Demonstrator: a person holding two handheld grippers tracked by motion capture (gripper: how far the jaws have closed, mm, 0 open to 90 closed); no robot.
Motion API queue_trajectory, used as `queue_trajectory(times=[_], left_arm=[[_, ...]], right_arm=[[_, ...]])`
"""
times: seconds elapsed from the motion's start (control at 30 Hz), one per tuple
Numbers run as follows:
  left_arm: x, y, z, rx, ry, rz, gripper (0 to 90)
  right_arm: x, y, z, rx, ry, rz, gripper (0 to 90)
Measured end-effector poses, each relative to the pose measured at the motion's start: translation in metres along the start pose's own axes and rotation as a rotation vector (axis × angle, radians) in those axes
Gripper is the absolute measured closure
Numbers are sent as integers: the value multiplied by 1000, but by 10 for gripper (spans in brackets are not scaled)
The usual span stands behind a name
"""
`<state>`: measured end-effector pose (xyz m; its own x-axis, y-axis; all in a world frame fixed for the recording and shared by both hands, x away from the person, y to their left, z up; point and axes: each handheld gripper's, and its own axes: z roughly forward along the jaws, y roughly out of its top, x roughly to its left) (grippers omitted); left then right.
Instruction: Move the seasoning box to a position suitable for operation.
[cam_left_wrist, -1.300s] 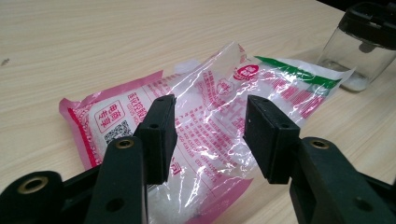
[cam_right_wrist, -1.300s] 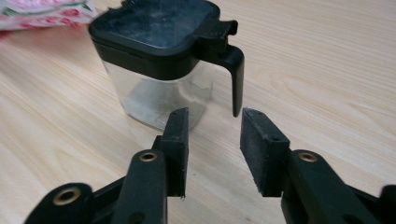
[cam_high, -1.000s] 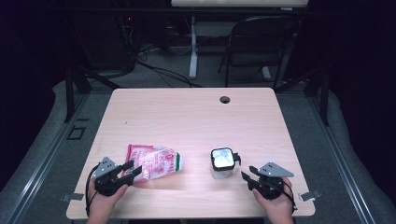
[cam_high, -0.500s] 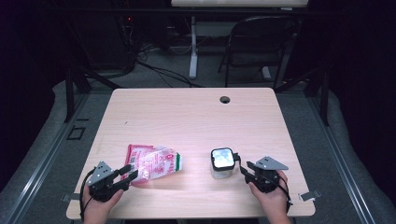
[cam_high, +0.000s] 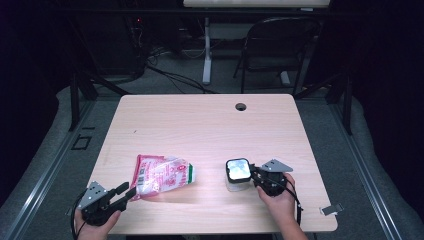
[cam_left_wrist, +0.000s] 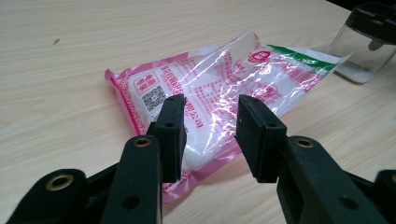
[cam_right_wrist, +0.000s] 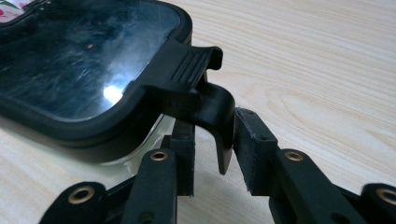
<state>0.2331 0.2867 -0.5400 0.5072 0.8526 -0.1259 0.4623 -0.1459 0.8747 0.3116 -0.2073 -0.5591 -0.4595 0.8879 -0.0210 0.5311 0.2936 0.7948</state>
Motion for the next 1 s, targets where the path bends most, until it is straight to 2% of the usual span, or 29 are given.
queue_trajectory(times=[0.13,0.3,0.8,1.0], left_arm=[[2,-2,-4,-5,11,-16,625],[3,-3,-6,0,14,-16,628],[1,-3,-4,-2,12,-5,627],[-1,-2,-3,-2,17,14,627]], right_arm=[[0,1,4,17,-9,2,721],[-1,3,6,37,-11,34,749],[-1,2,6,33,-12,21,772],[0,2,5,39,-11,7,773]])
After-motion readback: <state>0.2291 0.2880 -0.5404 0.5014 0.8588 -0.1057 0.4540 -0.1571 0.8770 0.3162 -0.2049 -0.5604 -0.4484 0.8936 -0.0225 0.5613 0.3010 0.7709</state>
